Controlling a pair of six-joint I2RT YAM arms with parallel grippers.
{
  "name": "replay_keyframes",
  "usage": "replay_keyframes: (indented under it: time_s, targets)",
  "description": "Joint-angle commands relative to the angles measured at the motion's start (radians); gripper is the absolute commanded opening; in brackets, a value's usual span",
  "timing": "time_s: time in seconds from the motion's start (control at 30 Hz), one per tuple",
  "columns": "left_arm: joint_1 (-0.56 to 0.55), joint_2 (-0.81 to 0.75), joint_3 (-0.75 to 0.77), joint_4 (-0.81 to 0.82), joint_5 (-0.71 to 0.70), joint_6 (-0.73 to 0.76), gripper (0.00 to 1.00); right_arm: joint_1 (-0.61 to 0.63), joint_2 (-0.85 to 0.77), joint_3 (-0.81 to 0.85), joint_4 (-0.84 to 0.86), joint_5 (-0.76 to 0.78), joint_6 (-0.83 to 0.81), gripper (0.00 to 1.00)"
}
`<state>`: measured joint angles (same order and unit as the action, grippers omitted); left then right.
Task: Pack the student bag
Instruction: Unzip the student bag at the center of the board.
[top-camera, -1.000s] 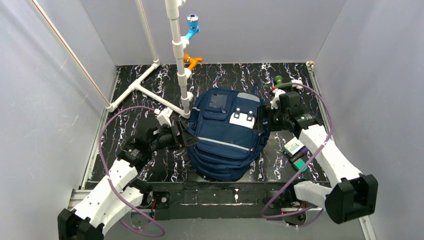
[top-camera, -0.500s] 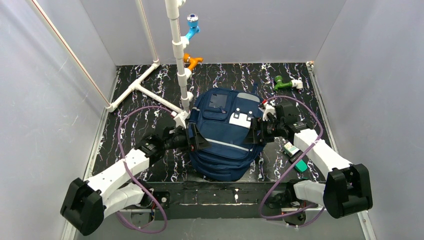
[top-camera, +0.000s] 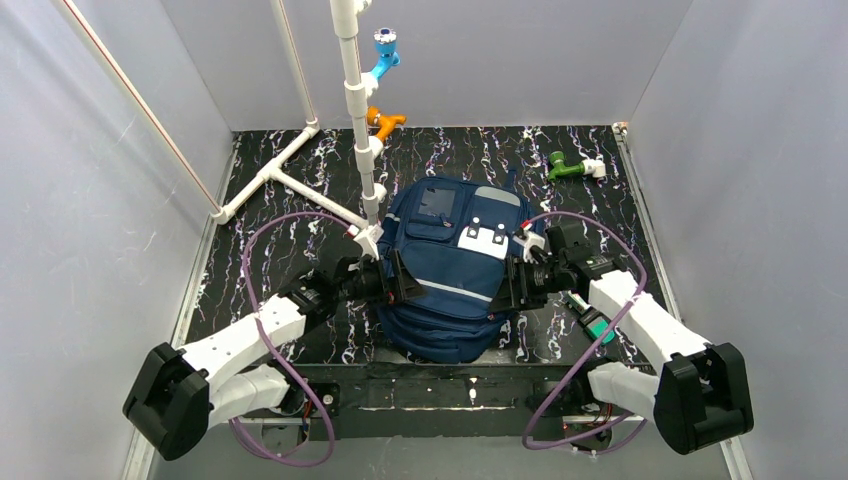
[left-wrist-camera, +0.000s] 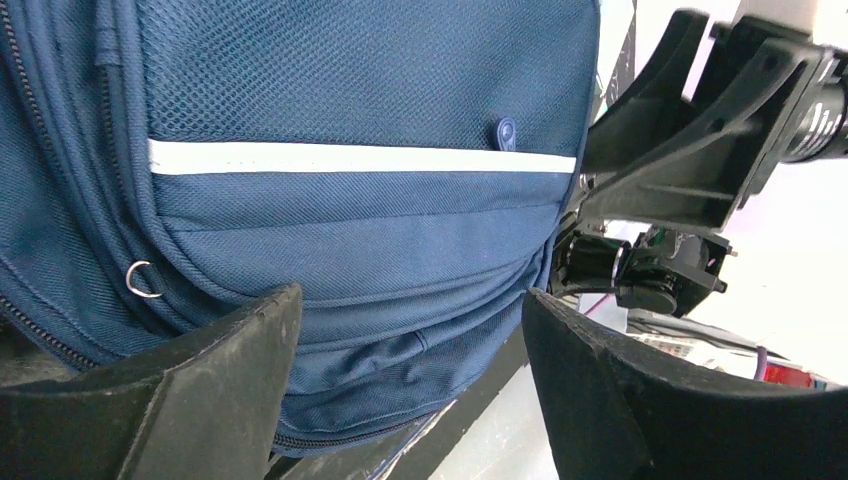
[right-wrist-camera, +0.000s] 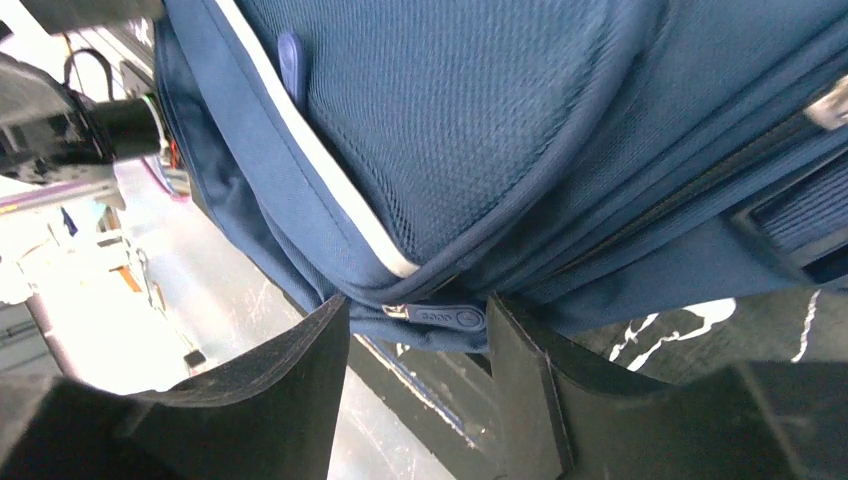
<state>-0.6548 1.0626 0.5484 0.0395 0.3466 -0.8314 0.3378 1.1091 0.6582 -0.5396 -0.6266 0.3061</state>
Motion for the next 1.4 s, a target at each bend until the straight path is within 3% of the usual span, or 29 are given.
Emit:
replay_keyframes:
  time_s: [0.0, 0.17, 0.4, 0.53, 0.7, 0.87, 1.07, 1.2, 1.27, 1.37]
  targets:
    - [-0.003, -0.066, -0.017, -0.003, -0.061, 0.009, 0.8, 0.07, -0.008, 0.05, -0.118, 0.016, -0.017, 0.6]
    - [-0.001, -0.133, 0.023, -0.122, -0.126, 0.046, 0.82, 0.222, 0.009, 0.089, -0.12, 0.148, -0.006, 0.61]
    - [0.0, -0.178, 0.051, -0.277, -0.225, 0.122, 0.81, 0.272, -0.011, 0.129, -0.121, 0.324, 0.019, 0.59]
    - [0.002, -0.208, 0.003, -0.264, -0.259, 0.075, 0.81, 0.294, 0.004, 0.161, -0.112, 0.394, 0.009, 0.59]
    - [0.003, -0.283, -0.086, -0.265, -0.41, -0.078, 0.76, 0.349, 0.063, 0.186, -0.13, 0.431, -0.033, 0.49]
    - [0.006, -0.295, -0.223, 0.013, -0.288, -0.138, 0.76, 0.441, 0.087, 0.2, -0.15, 0.518, -0.045, 0.47]
    - [0.006, -0.204, -0.192, 0.01, -0.23, -0.114, 0.75, 0.542, 0.091, 0.209, -0.181, 0.606, -0.023, 0.56]
    - [0.006, -0.167, -0.186, 0.016, -0.212, -0.109, 0.65, 0.602, 0.117, 0.215, -0.202, 0.697, -0.01, 0.55]
    - [0.006, -0.158, -0.192, 0.026, -0.21, -0.119, 0.59, 0.63, 0.132, 0.22, -0.205, 0.743, 0.0, 0.51]
    - [0.006, -0.157, -0.194, 0.028, -0.211, -0.117, 0.51, 0.671, 0.146, 0.238, -0.22, 0.82, 0.004, 0.37]
